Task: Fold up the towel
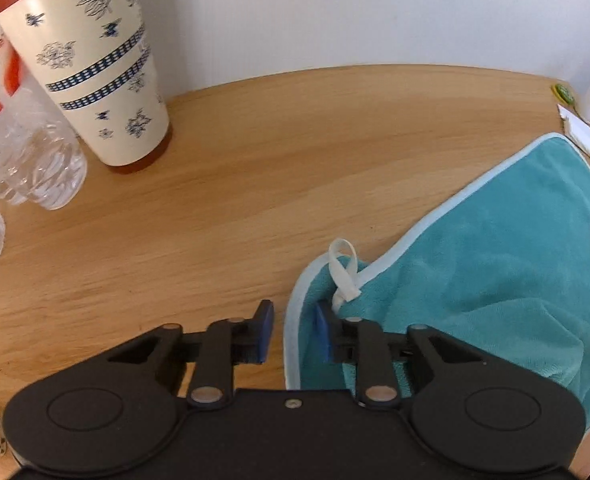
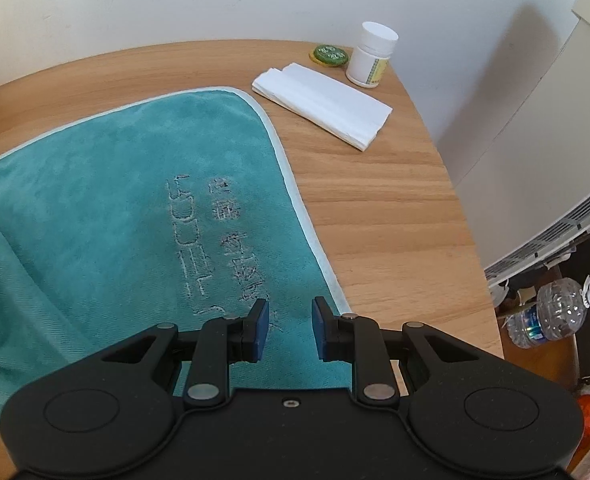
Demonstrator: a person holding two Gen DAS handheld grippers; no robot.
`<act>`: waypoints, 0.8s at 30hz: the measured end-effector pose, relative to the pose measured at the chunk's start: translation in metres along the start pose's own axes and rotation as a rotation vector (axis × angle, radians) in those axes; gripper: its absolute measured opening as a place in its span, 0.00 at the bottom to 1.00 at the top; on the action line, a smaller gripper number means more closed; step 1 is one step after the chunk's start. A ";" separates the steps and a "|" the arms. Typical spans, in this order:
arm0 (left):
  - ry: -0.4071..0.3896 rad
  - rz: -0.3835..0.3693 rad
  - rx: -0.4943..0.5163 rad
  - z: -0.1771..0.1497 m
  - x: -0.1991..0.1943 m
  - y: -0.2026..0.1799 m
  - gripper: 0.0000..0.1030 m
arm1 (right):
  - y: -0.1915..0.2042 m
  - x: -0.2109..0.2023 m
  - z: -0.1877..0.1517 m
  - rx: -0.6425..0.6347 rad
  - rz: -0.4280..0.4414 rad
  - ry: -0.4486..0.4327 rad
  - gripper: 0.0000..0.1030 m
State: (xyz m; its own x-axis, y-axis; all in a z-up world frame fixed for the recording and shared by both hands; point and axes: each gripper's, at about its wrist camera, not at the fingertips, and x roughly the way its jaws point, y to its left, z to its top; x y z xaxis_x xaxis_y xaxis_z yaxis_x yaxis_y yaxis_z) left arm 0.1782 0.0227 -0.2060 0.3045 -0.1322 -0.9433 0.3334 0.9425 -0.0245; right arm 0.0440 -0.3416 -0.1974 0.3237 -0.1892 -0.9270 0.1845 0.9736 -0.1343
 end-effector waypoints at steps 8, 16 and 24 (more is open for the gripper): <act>-0.021 0.006 -0.028 0.002 -0.008 0.004 0.04 | 0.002 0.007 0.003 -0.019 -0.001 0.014 0.26; -0.087 0.090 -0.033 -0.010 -0.034 0.010 0.04 | 0.002 0.015 0.014 -0.076 0.001 0.012 0.26; -0.119 0.212 -0.150 -0.049 -0.062 0.032 0.04 | -0.002 0.020 0.016 -0.061 -0.060 0.040 0.29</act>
State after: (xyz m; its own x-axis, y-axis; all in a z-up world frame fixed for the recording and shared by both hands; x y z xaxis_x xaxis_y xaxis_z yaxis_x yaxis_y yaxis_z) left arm 0.1262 0.0764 -0.1648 0.4592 0.0463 -0.8871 0.1179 0.9866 0.1126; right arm 0.0652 -0.3498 -0.2094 0.2758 -0.2434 -0.9299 0.1456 0.9668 -0.2099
